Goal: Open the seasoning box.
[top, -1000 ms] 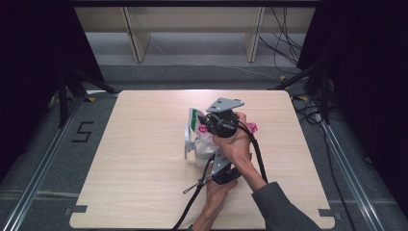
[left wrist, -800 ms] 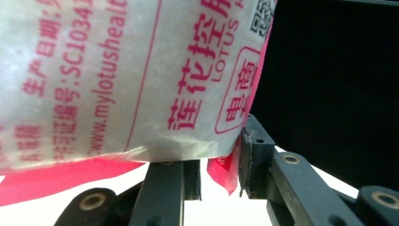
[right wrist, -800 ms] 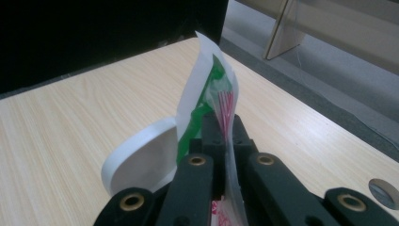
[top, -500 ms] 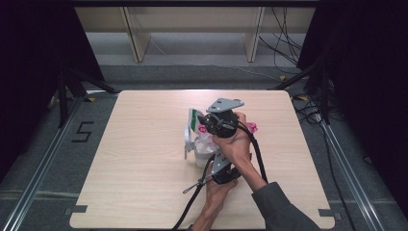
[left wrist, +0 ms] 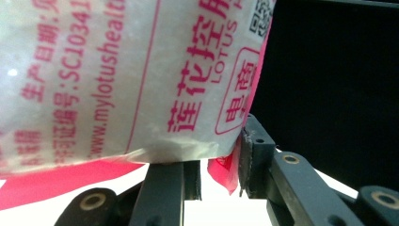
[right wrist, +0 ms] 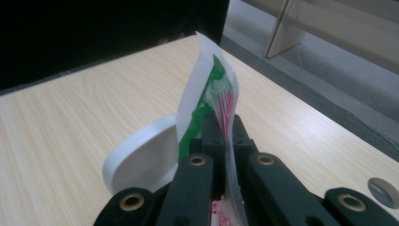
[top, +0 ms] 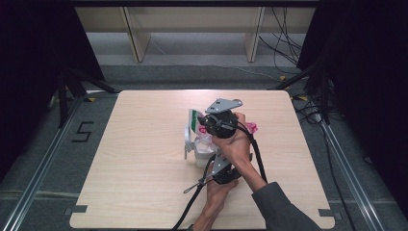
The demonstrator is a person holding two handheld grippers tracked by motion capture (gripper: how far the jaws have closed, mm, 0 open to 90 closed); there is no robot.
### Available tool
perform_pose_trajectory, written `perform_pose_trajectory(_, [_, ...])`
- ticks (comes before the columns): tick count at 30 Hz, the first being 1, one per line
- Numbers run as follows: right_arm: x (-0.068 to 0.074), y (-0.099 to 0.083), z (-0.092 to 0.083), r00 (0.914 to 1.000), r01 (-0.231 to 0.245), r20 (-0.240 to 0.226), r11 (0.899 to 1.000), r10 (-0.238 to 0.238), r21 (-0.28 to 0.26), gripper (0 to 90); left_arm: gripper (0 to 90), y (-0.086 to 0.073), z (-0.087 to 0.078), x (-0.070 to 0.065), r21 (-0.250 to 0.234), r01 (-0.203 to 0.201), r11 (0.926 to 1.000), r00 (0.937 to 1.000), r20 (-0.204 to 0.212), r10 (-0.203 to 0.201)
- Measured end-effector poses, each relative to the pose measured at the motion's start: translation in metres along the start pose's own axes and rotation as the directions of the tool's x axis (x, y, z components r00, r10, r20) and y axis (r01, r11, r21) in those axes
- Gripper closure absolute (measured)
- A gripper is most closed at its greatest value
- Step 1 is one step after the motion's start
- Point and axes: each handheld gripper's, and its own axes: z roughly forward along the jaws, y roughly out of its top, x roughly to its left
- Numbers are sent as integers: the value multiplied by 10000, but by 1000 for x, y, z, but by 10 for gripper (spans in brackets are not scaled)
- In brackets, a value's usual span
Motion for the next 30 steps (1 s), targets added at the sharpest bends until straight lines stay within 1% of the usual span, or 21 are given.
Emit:
perform_pose_trajectory(1, [0, 0, -1, 9999, -106, -96, 9999, 107, 16, 900, 730, 0, -1, 1, 28, -63, 10000, 9999, -147, 63])
perform_pose_trajectory(2, [0, 0, -1, 9998, -178, -77, 9995, 176, -246, 900, 730, 1, -3, 1, 81, -36, 10000, 9993, -371, 39])
perform_pose_trajectory(4, [2, 1, -2, 9998, -162, -116, 9996, 159, -210, 900, 730, 0, 0, 2, -119, 48, 9999, 10000, -28, -49])
perform_pose_trajectory(5, [2, 1, -1, 9999, 104, -72, 9998, -105, -185, 900, 730, -1, 2, 2, -104, 127, 9999, 9994, 310, -124])
perform_pose_trajectory(6, [3, 1, 0, 9999, 88, -57, 10000, -87, 44, 900, 730, -1, -1, 3, 526, -160, 9985, 9990, 418, 138])
perform_pose_trajectory(7, [3, 1, 0, 10000, 37, -51, 10000, -37, 55, 900, 730, -1, -1, 2, 592, -145, 9981, 9995, 288, 128])
perform_pose_trajectory(9, [-1, 1, 0, 9997, 191, -126, 9997, -192, -133, 900, 730, -1, -1, 3, 479, -165, 9987, 9994, 323, 149])
perform_pose_trajectory(11, [0, 1, -2, 9998, 62, -170, 9999, -64, -102, 900, 730, -1, 0, 3, 470, -127, 9988, 9992, 376, 109])
perform_pose_trajectory(12, [3, 0, 0, 10000, -18, -21, 10000, 18, -96, 900, 730, -1, 0, 2, 539, -131, 9985, 9994, 342, 112])
perform_pose_trajectory(14, [1, 1, 0, 10000, 87, -22, 9998, -86, 161, 900, 730, -1, -1, 3, 562, -160, 9983, 9994, 318, 142])
perform_pose_trajectory(15, [1, 0, 1, 9999, 99, -28, 9999, -99, -53, 900, 731, -1, 0, 4, 445, -113, 9989, 9992, 392, 96])
perform_pose_trajectory(16, [1, 1, -2, 9999, -43, -97, 10000, 43, -29, 900, 731, -1, -1, 5, 464, -124, 9988, 9993, 352, 107])
perform_pose_trajectory(18, [2, 1, 0, 9999, 124, -74, 9996, -126, -246, 900, 731, -2, 0, 5, 437, -93, 9990, 9991, 426, 75])
perform_pose_trajectory(19, [4, 0, 0, 10000, 50, -44, 10000, -51, -84, 900, 730, -2, 0, 4, 485, -98, 9988, 9992, 389, 80])
perform_pose_trajectory(20, [3, 0, 2, 9994, 356, -6, 9993, -356, -64, 900, 730, -2, 0, 3, 479, -95, 9988, 9993, 375, 77])
perform_pose_trajectory(22, [1, 1, 1, 9998, 160, -83, 9999, -160, 6, 900, 731, -1, -1, 4, 466, -141, 9988, 9993, 353, 125])
perform_pose_trajectory(23, [2, 0, 0, 10000, -93, -21, 9998, 92, -175, 900, 731, -1, -1, 4, 468, -172, 9988, 9993, 334, 156])
perform_pose_trajectory(27, [1, 0, 3, 9998, 196, -55, 9998, -196, 83, 900, 730, -2, 0, 3, 486, -105, 9988, 9990, 435, 83])
perform_pose_trajectory(28, [1, 0, 2, 10000, 43, -65, 9999, -42, 141, 900, 730, -1, 0, 3, 482, -125, 9988, 9990, 424, 104])
perform_pose_trajectory(29, [1, 0, 1, 10000, -45, -60, 10000, 45, 0, 900, 731, -1, 0, 4, 490, -165, 9987, 9992, 367, 147])
perform_pose_trajectory(30, [1, 0, 1, 9999, 94, -81, 9998, -95, -159, 900, 731, -1, -1, 4, 523, -141, 9985, 9993, 363, 122])
